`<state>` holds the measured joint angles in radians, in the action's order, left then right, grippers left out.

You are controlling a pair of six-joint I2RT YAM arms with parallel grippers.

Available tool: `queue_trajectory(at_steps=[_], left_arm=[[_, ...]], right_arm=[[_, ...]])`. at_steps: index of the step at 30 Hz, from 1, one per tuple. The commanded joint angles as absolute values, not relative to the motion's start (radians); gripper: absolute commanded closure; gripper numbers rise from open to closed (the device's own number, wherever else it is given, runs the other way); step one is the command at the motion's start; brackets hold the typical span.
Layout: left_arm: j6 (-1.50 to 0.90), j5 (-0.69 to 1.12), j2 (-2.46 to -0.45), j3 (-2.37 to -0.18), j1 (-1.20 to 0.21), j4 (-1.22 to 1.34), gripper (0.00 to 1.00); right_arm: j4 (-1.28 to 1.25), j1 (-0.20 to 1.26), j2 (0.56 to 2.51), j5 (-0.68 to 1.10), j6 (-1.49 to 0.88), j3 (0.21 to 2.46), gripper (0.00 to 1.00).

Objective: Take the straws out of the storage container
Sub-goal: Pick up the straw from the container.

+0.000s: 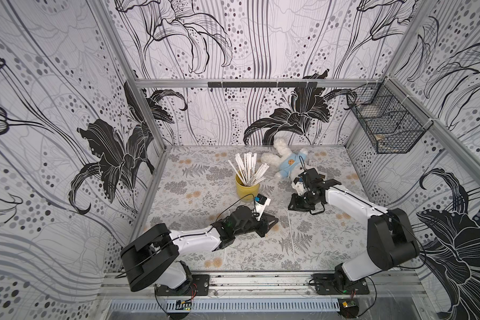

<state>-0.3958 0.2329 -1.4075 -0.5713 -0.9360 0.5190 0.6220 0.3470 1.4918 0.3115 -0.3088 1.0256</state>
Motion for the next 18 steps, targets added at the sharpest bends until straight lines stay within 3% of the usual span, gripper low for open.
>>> queue_trajectory(at_steps=[1, 6, 18], left_arm=[[-0.289, 0.147, -1.345, -0.601, -0.940, 0.506, 0.74], [-0.197, 0.029, -1.262, -0.632, -0.940, 0.411, 0.73], [-0.020, -0.237, -1.020, -0.624, -0.937, 0.222, 0.73]], right_arm=[[0.588, 0.370, 1.398, 0.244, -0.329, 1.048, 0.69], [0.529, 0.443, 1.317, 0.111, -0.319, 1.060, 0.66], [0.230, 0.508, 1.194, 0.219, -0.213, 1.007, 0.63]])
